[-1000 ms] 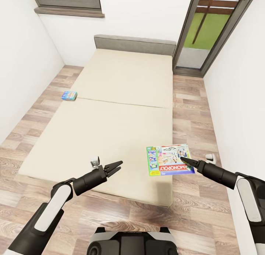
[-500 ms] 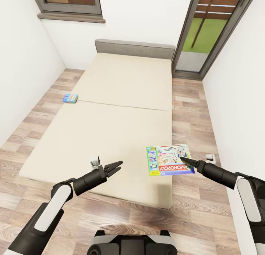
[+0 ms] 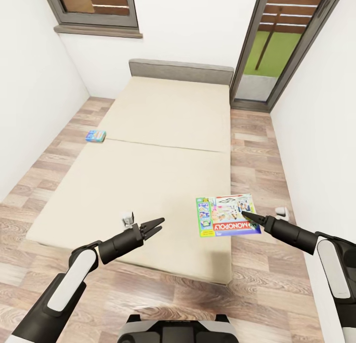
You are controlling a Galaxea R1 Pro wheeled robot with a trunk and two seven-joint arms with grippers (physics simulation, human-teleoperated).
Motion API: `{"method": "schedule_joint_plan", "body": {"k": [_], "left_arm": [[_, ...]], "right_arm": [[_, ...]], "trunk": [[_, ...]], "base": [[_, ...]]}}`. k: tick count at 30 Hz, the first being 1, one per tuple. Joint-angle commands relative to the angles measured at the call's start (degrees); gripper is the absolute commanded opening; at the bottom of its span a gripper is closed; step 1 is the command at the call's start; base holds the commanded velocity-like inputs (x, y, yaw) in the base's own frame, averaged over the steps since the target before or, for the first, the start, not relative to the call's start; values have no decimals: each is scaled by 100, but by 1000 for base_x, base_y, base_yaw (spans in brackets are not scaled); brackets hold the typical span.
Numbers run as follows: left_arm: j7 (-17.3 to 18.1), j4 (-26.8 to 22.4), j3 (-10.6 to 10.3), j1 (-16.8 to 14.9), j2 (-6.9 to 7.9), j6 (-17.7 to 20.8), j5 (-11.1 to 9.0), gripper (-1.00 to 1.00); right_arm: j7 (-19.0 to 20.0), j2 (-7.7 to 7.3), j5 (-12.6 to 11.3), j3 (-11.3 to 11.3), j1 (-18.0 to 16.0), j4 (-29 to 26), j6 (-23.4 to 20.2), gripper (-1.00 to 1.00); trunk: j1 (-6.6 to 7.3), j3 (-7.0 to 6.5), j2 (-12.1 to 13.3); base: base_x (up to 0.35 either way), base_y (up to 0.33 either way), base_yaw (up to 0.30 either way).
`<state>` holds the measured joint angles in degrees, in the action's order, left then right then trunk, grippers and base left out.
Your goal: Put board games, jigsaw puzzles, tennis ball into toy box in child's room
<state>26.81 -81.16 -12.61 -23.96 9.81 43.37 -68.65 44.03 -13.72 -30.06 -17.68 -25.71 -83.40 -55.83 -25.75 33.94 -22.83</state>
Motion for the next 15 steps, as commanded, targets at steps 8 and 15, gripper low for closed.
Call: {"method": "schedule_joint_plan", "body": {"k": [8, 15], "left_arm": [[0, 22, -5, -4, 4, 23, -25, 100], [-1, 27, -5, -4, 4, 23, -26, 100]], "right_arm": [[18, 4, 0, 6, -4, -1, -34, -100], [16, 5, 0, 30, -4, -1, -34, -100]], "trunk": [[-3, -68, -8], [-3, -132, -8]], "base": [[0, 0, 0], [0, 0, 0]]}}
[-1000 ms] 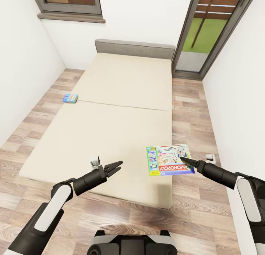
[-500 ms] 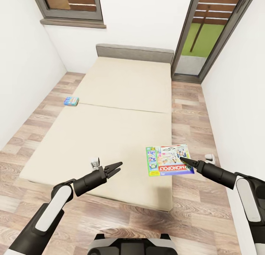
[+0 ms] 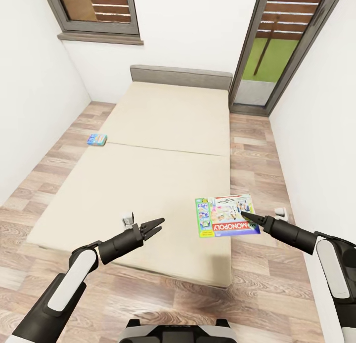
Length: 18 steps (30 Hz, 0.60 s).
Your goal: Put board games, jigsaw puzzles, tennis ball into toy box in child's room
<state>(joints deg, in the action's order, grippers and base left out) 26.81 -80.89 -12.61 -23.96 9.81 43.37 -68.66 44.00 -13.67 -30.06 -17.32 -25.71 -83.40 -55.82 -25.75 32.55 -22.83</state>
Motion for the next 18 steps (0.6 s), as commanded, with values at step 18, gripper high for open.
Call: {"method": "schedule_joint_plan", "body": {"k": [18], "left_arm": [[0, 10, -12, -4, -5, 22, -25, 100]], "right_arm": [[3, 0, 0, 8, -4, -1, -34, -100]], "trunk": [[-3, -160, -9]], "base": [[0, 0, 0]]}}
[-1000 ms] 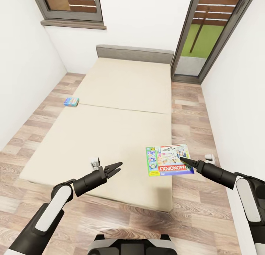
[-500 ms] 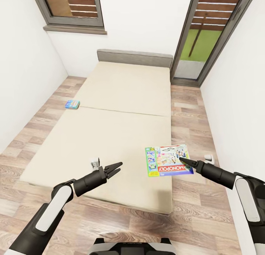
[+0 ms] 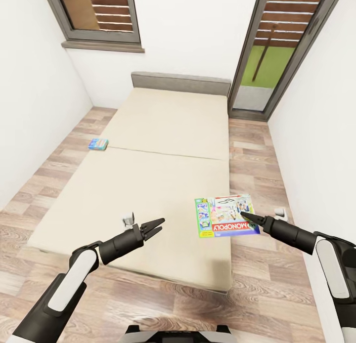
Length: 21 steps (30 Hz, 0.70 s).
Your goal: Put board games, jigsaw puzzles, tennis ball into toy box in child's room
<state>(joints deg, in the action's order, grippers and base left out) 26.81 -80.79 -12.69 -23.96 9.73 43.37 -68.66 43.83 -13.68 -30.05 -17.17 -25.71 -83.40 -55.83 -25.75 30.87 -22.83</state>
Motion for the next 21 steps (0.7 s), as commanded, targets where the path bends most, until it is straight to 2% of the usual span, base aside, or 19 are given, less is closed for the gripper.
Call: {"method": "schedule_joint_plan", "body": {"k": [1, 21], "left_arm": [[0, 1, -5, -4, 3, 22, -25, 100], [0, 5, -5, -4, 3, 22, -25, 100]], "right_arm": [[18, 0, 0, -7, -4, -1, -34, -100], [19, -2, 0, -6, -4, -1, -34, -100]], "trunk": [[-3, -2, -9], [-3, -188, -9]], "base": [[0, 0, 0], [0, 0, 0]]}}
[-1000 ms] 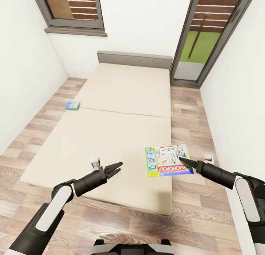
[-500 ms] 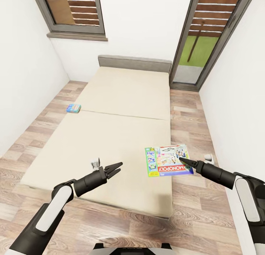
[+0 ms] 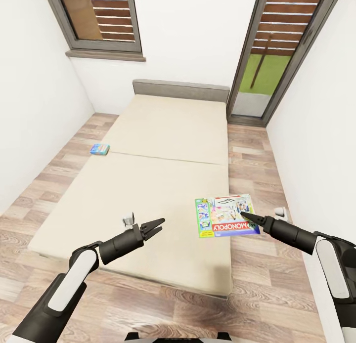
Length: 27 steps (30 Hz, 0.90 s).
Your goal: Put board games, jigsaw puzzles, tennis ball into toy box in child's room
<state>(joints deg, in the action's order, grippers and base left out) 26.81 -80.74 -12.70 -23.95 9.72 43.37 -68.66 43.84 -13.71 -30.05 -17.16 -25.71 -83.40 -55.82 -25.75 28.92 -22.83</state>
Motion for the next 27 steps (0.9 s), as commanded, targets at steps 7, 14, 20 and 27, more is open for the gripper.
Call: {"method": "schedule_joint_plan", "body": {"k": [7, 14, 20, 27], "left_arm": [[0, 60, -4, -4, 4, 22, -25, 100], [0, 202, -4, -4, 4, 22, -23, 100], [0, 271, -6, -4, 4, 22, -21, 100], [0, 311, -17, -4, 4, 21, -18, 100]], "right_arm": [[19, 0, 0, -7, -4, -1, -34, -100], [20, 0, 0, -7, -4, -1, -34, -100], [20, 0, 0, -7, -4, -1, -34, -100], [20, 0, 1, -7, -4, -1, -34, -100]], "trunk": [[-3, -58, -9], [-3, -123, -9], [-3, -178, -9], [-3, -243, -9]], "base": [[0, 0, 0], [0, 0, 0], [0, 0, 0], [0, 0, 0]]}}
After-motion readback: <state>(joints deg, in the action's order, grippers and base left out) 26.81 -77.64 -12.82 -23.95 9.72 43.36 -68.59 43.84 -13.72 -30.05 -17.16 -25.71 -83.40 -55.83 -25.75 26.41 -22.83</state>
